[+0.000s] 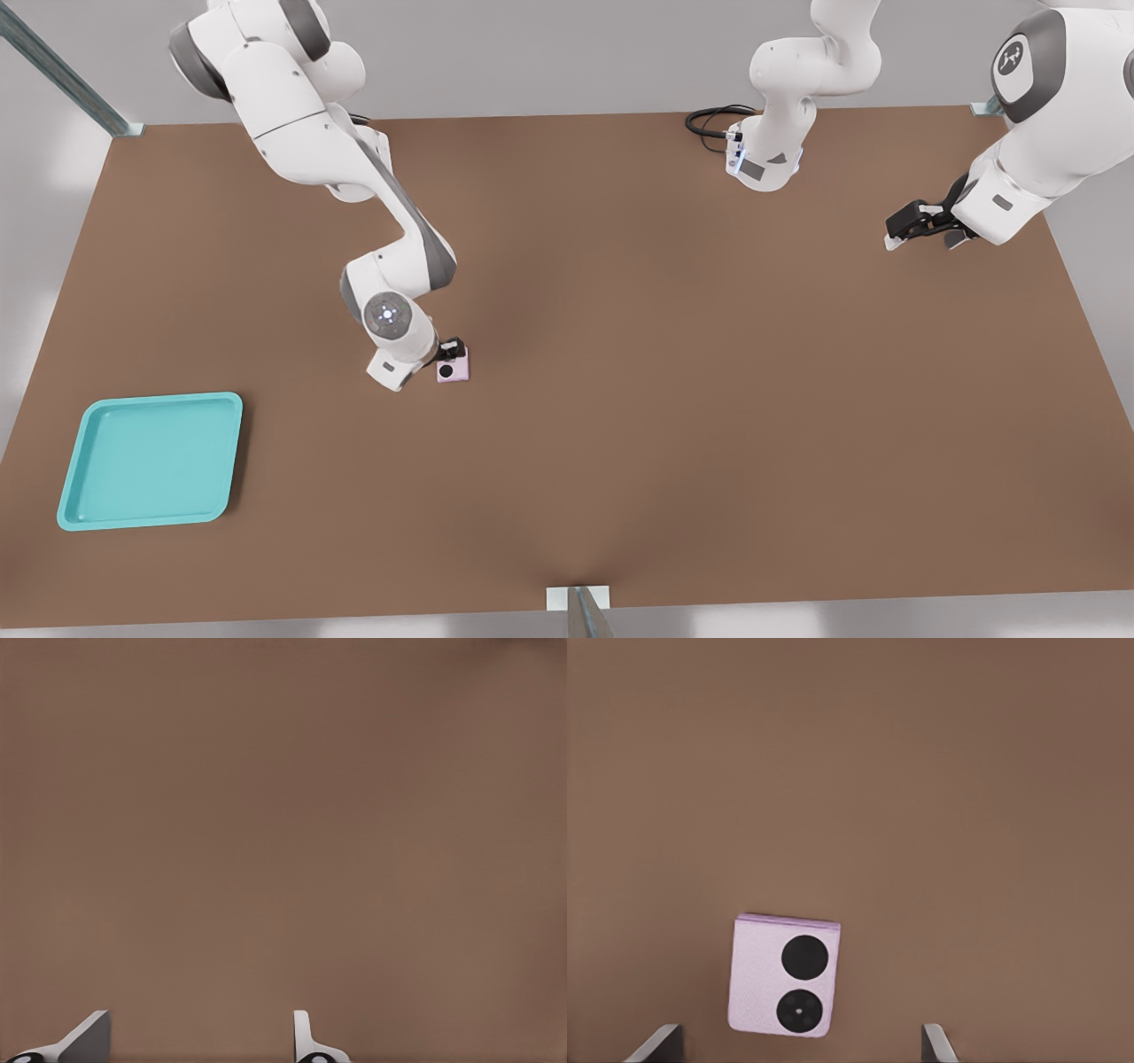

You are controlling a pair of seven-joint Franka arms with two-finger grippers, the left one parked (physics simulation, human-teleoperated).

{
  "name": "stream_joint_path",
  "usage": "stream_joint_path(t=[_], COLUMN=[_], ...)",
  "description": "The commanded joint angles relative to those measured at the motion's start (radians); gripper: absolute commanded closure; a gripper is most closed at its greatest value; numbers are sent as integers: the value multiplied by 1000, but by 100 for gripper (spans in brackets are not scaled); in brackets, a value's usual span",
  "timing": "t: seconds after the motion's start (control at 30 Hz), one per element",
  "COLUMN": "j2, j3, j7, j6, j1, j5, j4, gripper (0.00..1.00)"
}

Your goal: Keep left arm still and place phone on the tray with right arm

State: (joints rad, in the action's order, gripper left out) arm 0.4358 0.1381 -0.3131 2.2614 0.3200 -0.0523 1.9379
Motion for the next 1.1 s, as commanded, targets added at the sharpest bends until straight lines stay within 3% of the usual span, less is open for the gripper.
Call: stream_joint_path(t=[0.0, 0.23, 0.53, 0.63, 0.97, 1.07], j2=[34, 75, 135, 135, 115, 46], j3=[3, 3, 3, 3, 3, 2], j7=[-446, -459, -457, -455, -428, -359], j6=[211, 366, 405, 403, 371, 253], j1=[14, 21, 7, 8, 4, -45], j5=[0, -6, -6, -6, -6, -6], j4=[22, 116, 116, 116, 110, 87], gripper=[0, 0, 0, 12, 20, 20])
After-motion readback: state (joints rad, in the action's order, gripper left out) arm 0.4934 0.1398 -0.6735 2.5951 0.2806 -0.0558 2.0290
